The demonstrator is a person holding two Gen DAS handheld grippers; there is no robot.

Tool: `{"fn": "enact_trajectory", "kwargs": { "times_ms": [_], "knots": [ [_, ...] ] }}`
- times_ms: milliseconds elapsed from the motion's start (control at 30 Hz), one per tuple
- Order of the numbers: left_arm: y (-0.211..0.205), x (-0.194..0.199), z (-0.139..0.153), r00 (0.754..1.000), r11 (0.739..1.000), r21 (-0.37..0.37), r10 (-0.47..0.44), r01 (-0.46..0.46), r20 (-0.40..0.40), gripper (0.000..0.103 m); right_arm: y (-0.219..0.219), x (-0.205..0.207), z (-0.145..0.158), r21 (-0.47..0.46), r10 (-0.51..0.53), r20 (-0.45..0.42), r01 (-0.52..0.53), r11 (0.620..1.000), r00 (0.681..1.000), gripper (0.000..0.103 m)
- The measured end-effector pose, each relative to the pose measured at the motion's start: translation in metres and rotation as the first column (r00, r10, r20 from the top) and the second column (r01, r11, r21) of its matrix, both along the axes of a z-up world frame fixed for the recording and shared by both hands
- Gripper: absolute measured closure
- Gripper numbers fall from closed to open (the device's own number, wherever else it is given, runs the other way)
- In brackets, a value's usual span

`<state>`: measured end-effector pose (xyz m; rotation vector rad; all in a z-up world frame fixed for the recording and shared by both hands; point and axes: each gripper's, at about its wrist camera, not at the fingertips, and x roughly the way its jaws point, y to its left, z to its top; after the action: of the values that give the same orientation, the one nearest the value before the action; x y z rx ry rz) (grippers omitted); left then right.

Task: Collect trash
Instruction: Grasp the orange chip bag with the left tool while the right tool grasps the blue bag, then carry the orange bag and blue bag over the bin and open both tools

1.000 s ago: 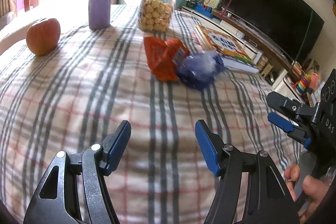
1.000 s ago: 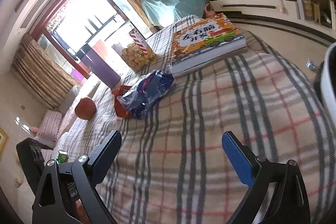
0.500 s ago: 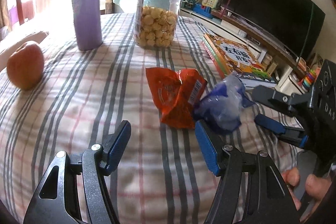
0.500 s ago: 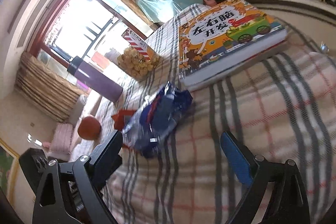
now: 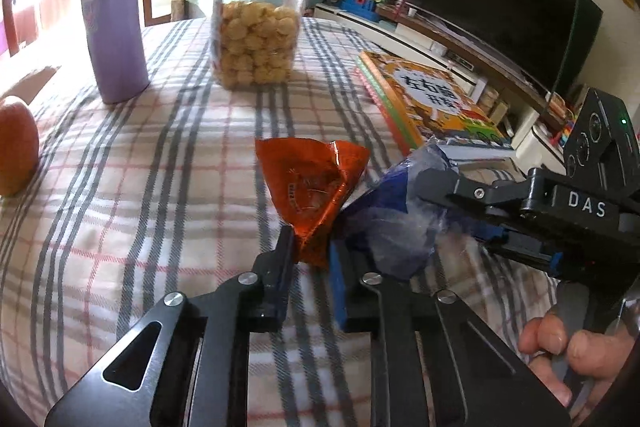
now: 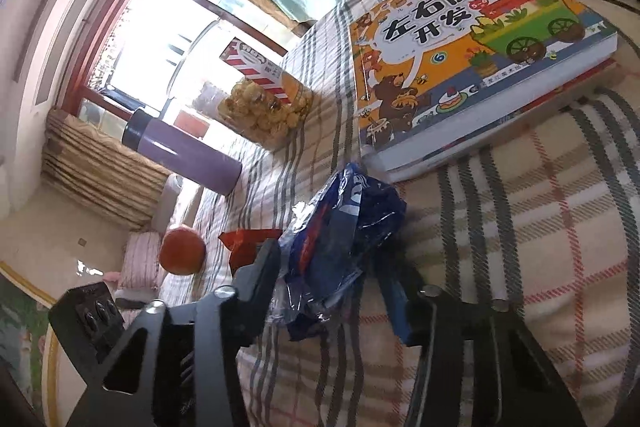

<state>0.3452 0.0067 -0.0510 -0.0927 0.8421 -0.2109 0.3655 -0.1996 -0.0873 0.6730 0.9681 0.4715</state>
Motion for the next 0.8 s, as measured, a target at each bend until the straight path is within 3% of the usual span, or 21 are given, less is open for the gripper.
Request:
{"fn": "enact_trajectory", "kwargs": {
  "times_ms": [167,400,667,800],
  "knots": [
    [-0.005,-0.025,0.005,1.000,1.000,-0.023,-0.006,0.007,0.004,0.089,-0.019,-0.025,0.008,0.022,0.009,0.020,-0.010,1.000,1.000,0.068],
    [-0.016,-0.071,0.011,1.000,0.996,-0.090,-0.016,0.016,0.006,0.090,-0.062,-0.074,0.023,0.027,-0.012,0.068,0.010,1.000,0.998,0.071],
    [-0.045,-0.111,0.017,0.998,0.989,-0.135,-0.063,0.064,0.015,0.090,-0.088,-0.144,0.048,-0.169,0.014,0.230,0.026,0.985,0.973,0.071],
    [-0.055,-0.123,0.016,0.997,0.986,-0.142,-0.081,0.083,0.015,0.090,-0.092,-0.172,0.060,-0.296,0.057,0.303,0.037,0.954,0.951,0.071]
  ]
}}
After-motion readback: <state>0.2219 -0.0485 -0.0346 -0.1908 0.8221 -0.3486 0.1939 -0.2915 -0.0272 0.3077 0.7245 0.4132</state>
